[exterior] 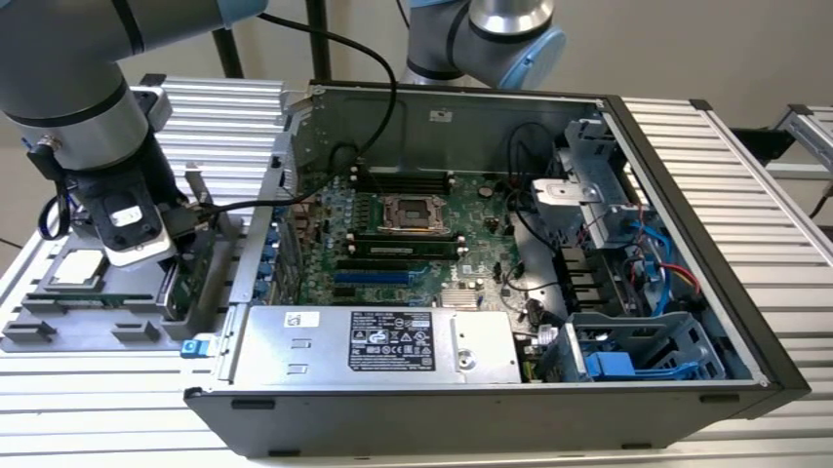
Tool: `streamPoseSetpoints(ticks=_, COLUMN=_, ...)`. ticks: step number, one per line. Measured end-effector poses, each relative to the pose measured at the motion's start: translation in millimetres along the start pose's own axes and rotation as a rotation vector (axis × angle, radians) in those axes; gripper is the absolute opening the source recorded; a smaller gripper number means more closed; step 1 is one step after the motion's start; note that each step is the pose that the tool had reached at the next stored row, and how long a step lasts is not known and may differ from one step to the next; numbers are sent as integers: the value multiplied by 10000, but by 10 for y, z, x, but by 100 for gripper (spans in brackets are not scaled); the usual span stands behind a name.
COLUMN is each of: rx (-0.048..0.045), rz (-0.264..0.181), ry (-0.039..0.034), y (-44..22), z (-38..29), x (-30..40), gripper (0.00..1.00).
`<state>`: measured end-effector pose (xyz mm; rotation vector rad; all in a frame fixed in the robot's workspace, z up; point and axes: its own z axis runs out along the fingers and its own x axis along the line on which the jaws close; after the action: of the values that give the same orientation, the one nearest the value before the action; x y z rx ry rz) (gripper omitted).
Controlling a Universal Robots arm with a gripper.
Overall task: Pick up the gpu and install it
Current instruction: 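Pick up the gpu and move the gpu toward the slot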
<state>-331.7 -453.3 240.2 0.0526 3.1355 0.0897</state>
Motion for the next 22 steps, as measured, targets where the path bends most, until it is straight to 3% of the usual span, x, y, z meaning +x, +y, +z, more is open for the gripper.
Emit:
streamPoseSetpoints(ticks=11, rx=-1, rz=0, ry=-2, y=0, z=1, x=0, gripper=0)
streamPoseSetpoints(ticks=22, rx=-19, rz=1, ry=1, y=2, z=-41, x=0, gripper=0)
